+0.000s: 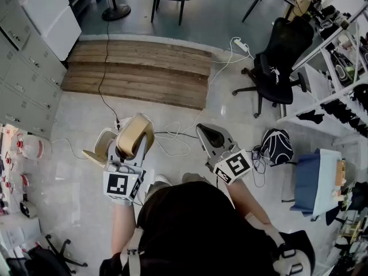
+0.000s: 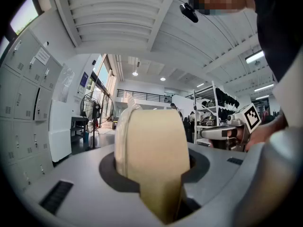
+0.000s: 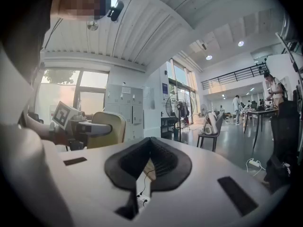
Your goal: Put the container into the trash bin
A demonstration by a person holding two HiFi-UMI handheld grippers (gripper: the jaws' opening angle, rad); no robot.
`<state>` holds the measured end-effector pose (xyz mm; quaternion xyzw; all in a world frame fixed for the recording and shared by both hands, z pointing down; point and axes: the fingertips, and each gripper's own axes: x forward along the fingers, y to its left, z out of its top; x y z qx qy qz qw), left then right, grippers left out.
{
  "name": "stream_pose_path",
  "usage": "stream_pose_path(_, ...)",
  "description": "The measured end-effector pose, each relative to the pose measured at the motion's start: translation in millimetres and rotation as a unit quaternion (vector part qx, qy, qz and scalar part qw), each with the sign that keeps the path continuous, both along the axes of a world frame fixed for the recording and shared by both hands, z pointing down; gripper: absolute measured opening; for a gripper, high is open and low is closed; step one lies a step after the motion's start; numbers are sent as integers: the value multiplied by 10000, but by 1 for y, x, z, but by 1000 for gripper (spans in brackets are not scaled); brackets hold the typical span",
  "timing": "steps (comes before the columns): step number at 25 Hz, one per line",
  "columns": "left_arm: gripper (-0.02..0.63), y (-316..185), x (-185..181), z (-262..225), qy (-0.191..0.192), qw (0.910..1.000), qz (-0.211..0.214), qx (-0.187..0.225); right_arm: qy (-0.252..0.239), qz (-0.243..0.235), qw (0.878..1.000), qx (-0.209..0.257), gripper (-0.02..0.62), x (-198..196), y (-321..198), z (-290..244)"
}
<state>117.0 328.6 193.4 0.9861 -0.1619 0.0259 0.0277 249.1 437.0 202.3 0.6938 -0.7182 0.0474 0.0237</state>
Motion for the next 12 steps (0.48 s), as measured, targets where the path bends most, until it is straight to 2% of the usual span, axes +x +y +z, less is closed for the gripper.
stream_pose_path(5,178,-21,-18,11,24,9999,53,132,-52,28,10000,-3,14,-15,-23,5)
stream_pose_path(12,178,-43,-40,22,34,9999,-113,40,89,-139,9998,-114,15,-35,-46,16)
